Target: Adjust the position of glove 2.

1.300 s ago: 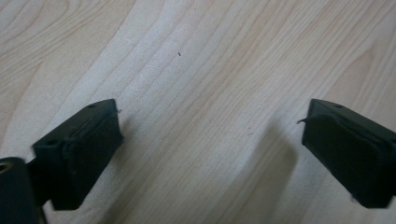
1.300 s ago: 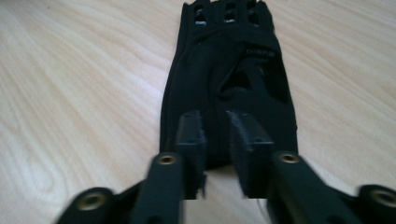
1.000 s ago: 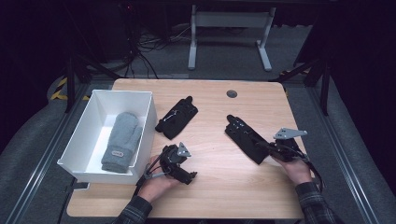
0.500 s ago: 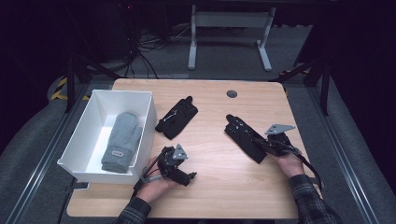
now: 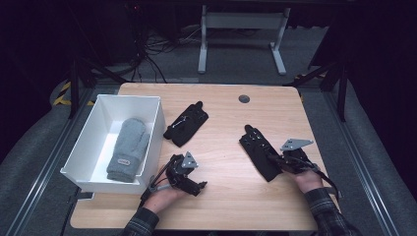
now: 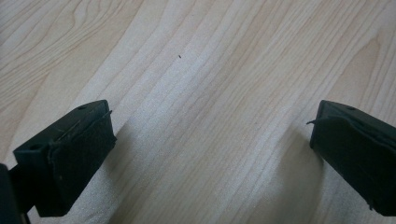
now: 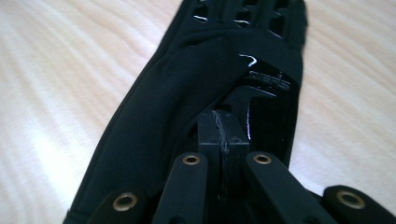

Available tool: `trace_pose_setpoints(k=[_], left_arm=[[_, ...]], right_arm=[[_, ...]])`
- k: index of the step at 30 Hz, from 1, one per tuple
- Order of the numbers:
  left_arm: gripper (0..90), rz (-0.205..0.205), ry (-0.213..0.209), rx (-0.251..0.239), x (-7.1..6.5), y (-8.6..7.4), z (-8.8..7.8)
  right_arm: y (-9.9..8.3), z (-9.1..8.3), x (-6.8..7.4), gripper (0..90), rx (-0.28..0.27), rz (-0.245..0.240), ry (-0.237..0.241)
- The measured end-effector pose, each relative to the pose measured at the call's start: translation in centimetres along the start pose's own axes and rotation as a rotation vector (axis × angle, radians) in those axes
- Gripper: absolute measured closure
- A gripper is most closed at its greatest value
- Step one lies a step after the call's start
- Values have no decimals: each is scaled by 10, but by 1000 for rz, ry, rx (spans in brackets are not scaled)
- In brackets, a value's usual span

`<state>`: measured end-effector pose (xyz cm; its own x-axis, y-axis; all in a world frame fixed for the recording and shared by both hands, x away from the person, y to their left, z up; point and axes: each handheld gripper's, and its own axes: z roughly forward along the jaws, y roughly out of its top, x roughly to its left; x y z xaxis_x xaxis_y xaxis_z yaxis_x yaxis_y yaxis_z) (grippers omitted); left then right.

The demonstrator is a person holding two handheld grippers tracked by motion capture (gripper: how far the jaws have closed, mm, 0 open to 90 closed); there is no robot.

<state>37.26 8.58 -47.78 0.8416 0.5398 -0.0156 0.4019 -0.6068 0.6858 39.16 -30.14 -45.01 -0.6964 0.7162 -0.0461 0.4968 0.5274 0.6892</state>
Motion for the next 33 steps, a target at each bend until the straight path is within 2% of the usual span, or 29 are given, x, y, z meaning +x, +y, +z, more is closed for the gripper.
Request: trace_pose_setpoints(k=[8, 15, 20, 25, 29, 33], left_arm=[[3, -2, -1, 2, 0, 0, 0], [3, -2, 0, 2, -1, 0, 0], [3, -3, 0, 2, -1, 0, 0], [5, -4, 2, 3, -1, 0, 0], [5, -6, 3, 3, -1, 0, 0], [5, -6, 3, 3, -1, 0, 0]], right_arm=[[-8, -10, 16, 900, 11, -17, 44], [-17, -17, 34, 900, 12, -43, 103], [-20, -22, 45, 900, 26, -75, 110], [-25, -27, 62, 900, 38, -108, 140], [-28, -30, 68, 900, 43, -128, 150], [-27, -32, 69, 887, 42, -133, 151]])
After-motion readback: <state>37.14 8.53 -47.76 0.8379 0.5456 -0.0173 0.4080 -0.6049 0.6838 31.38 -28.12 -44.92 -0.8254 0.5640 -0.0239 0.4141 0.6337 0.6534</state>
